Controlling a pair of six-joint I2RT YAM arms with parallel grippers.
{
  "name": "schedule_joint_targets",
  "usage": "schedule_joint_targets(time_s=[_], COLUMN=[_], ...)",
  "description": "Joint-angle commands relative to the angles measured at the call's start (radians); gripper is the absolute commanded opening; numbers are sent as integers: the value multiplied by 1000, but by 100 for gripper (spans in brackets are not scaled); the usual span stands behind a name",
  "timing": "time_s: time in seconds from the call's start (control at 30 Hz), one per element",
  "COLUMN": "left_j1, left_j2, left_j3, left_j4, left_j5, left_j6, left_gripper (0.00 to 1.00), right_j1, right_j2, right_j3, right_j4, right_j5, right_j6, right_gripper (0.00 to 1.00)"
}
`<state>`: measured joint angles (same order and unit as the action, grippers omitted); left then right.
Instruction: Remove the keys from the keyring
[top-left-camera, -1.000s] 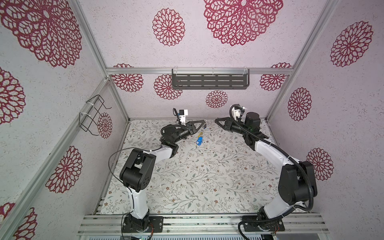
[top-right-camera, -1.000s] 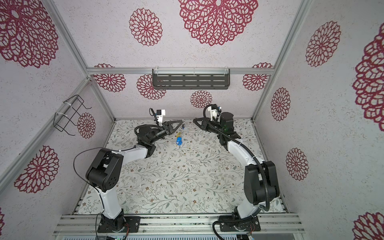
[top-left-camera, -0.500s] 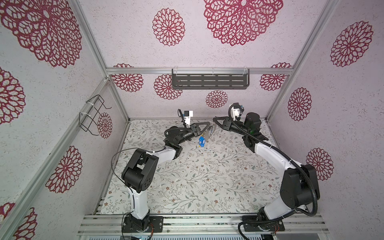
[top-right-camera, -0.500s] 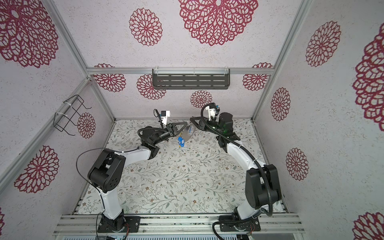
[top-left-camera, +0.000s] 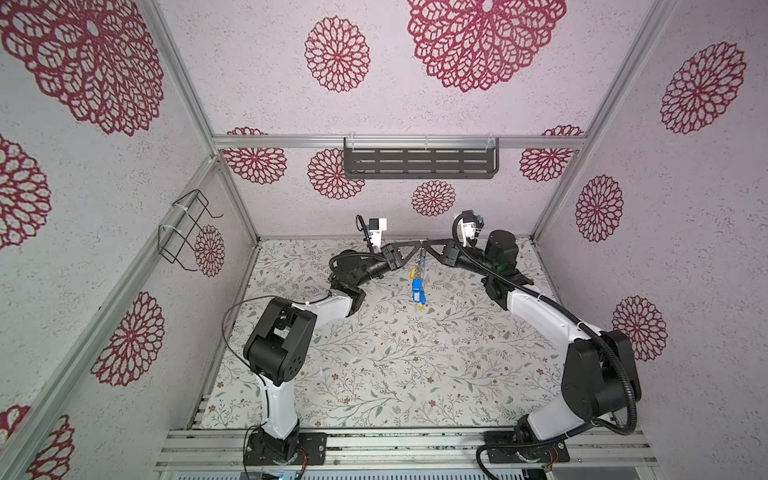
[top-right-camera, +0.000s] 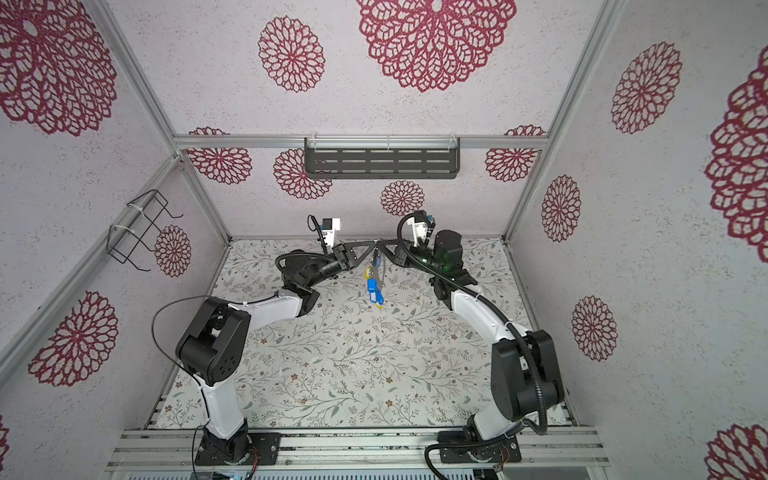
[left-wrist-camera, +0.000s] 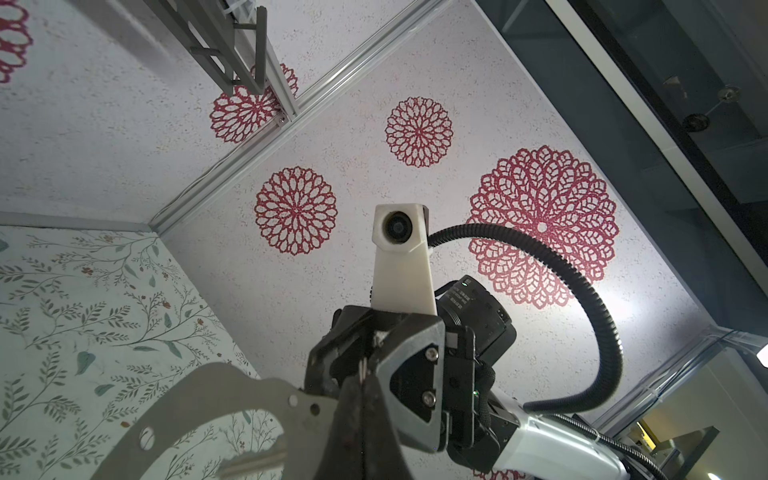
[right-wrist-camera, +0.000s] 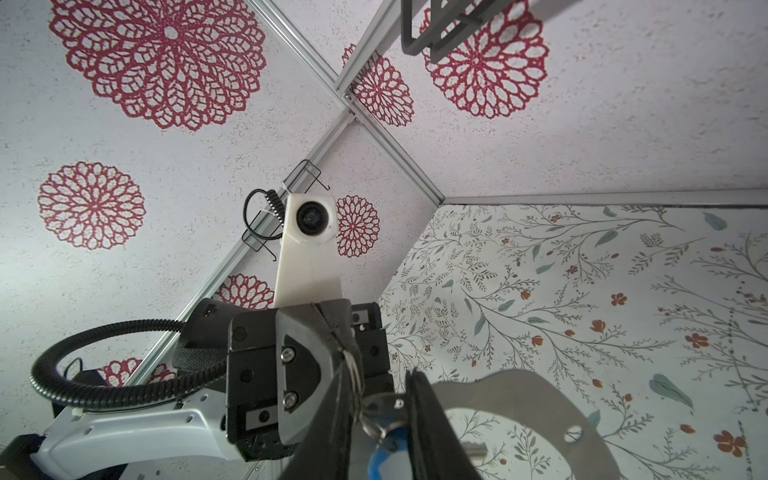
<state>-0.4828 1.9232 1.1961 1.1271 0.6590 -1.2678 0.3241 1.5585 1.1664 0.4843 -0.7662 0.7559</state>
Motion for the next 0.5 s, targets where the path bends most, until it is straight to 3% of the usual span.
schedule_joint_targets(time_s=[0.0,0.47], left_j1=[-1,-7], left_j2=[6,8], left_j3=[28,34], left_j4=[61,59], left_j5=[-22,-27], left_j6=[-1,4], left_gripper=[0,0], right_j1=[7,28], right_j2=[-54,-29], right_j3=[2,14], right_j4=[44,76], right_j5=[-20,-28], right_j6=[-3,23], right_gripper=[24,6])
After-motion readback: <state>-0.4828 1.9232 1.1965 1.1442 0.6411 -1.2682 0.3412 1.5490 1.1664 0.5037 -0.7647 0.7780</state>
